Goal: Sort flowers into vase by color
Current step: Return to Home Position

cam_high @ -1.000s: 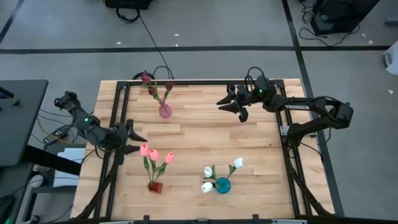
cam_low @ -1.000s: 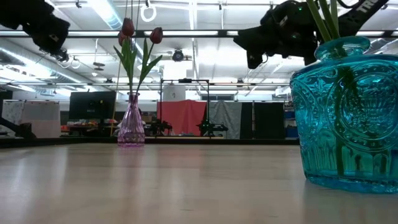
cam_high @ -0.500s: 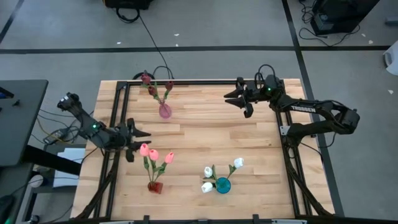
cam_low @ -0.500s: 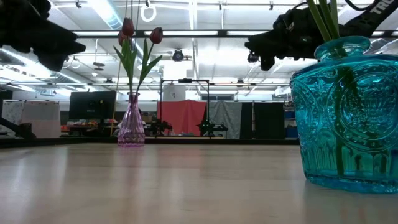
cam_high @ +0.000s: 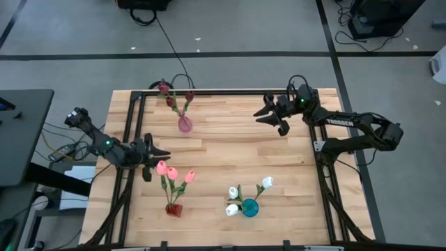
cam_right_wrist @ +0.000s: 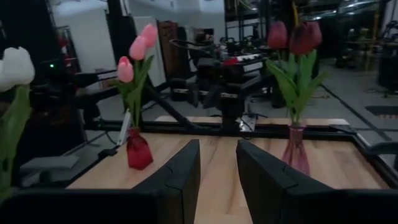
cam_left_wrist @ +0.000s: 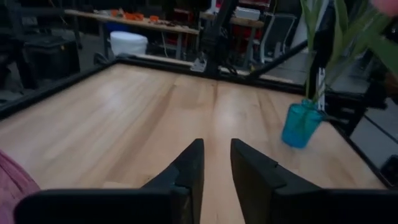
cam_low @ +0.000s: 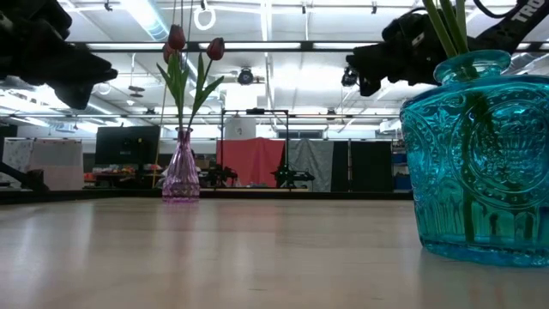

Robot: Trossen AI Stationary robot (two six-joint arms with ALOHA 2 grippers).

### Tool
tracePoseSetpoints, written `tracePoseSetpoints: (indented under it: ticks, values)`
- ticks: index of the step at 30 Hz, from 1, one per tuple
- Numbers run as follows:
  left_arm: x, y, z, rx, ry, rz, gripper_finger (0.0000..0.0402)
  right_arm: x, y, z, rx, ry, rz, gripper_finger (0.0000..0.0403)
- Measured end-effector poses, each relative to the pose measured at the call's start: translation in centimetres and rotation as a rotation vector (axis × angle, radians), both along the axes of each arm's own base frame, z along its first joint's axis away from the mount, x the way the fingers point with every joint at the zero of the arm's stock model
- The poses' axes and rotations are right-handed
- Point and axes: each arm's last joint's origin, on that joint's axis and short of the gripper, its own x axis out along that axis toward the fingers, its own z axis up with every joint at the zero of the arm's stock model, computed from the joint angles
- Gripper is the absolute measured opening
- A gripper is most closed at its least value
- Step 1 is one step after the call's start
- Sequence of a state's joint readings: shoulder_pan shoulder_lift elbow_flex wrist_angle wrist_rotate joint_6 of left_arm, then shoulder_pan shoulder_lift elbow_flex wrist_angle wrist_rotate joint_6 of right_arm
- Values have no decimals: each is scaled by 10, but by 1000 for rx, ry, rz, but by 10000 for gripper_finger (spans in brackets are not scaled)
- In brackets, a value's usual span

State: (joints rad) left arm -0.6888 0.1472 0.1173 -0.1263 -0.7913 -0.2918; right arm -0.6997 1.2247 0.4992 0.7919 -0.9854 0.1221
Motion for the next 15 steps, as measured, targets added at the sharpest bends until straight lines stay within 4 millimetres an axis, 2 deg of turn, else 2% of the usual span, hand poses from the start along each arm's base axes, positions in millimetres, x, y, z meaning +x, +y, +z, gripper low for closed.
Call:
tracePoseSetpoints:
  ticks: [8,15]
  values:
    - [1,12,5,45,-40,37,60,-8,-11,0,-6,-2,-56,117]
    - [5,21,5,68,-34,61,55,-16,-20,5,-5,-33,-116,117]
